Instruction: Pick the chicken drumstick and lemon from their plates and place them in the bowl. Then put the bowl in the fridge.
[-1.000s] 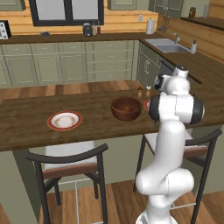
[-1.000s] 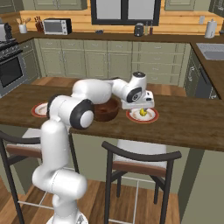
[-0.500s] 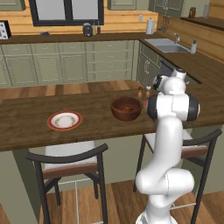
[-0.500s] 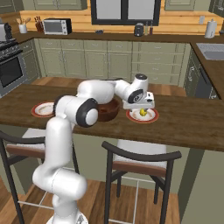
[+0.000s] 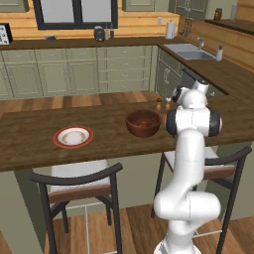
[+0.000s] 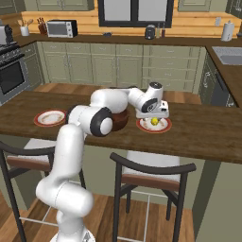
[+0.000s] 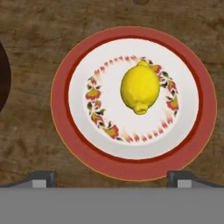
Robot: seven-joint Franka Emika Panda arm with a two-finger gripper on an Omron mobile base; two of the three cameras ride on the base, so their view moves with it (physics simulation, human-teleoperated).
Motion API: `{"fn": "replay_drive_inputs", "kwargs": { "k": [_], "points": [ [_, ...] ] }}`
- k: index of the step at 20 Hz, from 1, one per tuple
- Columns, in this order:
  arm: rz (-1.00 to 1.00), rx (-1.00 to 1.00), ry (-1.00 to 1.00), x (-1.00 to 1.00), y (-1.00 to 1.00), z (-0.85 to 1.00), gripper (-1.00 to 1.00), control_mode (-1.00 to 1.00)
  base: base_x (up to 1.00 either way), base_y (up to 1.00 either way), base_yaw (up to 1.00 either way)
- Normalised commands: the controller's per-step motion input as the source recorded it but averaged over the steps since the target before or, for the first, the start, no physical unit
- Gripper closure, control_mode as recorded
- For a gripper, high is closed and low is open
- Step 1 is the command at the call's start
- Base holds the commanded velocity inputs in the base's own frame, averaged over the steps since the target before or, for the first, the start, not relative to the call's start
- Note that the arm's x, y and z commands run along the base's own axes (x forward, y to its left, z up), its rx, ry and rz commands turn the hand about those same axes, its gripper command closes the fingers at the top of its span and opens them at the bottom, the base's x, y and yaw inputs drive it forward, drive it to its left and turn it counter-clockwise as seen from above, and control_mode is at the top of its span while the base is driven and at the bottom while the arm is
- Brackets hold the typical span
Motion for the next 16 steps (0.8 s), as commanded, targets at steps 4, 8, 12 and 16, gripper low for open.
{"fn": "replay_drive_inputs", "kwargs": {
  "k": [4, 8, 12, 16],
  "points": [
    [0.0, 0.03, 0.0, 0.36, -0.01, -0.2, -1.0, -1.0, 0.0, 0.0, 0.0],
    [0.0, 0.01, 0.0, 0.37, -0.01, -0.21, -1.0, -1.0, 0.0, 0.0, 0.0],
    [0.0, 0.0, 0.01, 0.46, -0.01, -0.14, -1.0, -1.0, 0.0, 0.0, 0.0],
    [0.0, 0.0, 0.02, 0.28, -0.12, -0.12, -1.0, -1.0, 0.0, 0.0, 0.0]
  ]
}}
